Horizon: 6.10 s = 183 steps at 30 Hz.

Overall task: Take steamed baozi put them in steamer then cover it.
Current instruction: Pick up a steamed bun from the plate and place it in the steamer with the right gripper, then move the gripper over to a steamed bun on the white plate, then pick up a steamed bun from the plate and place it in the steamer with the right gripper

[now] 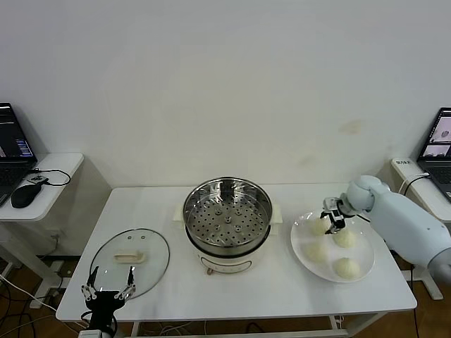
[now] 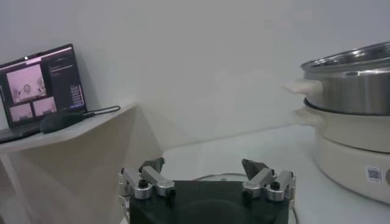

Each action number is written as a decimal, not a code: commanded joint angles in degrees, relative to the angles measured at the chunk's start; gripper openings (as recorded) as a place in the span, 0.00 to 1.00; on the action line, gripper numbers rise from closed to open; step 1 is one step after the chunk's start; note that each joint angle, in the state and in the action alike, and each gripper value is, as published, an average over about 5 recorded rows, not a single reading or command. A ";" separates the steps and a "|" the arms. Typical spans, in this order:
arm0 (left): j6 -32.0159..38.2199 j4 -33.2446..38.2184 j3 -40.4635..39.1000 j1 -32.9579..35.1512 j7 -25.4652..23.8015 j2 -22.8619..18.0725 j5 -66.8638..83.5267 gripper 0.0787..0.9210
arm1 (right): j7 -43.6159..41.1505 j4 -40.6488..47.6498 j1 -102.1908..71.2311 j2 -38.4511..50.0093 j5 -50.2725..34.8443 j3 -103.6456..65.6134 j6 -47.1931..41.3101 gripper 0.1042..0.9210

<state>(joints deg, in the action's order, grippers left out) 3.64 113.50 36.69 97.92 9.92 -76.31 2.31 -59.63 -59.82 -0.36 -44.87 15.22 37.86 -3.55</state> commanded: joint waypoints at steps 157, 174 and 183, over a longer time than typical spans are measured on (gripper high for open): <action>-2.07 -0.52 4.53 -0.35 0.10 1.78 2.30 0.88 | 1.58 -14.27 -7.05 5.07 -5.31 6.19 -9.69 0.68; -2.16 0.69 3.62 -0.51 0.05 1.93 2.22 0.88 | -1.80 -27.90 16.54 14.11 -18.16 14.63 -14.05 0.64; -2.05 1.16 3.07 -0.66 0.11 2.09 2.38 0.88 | -0.73 -31.64 38.21 7.33 -31.94 26.71 -18.72 0.64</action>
<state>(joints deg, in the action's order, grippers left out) 1.54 114.48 39.87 97.22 10.01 -74.31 4.59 -60.38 -86.84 18.08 -34.23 -4.92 55.08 -18.73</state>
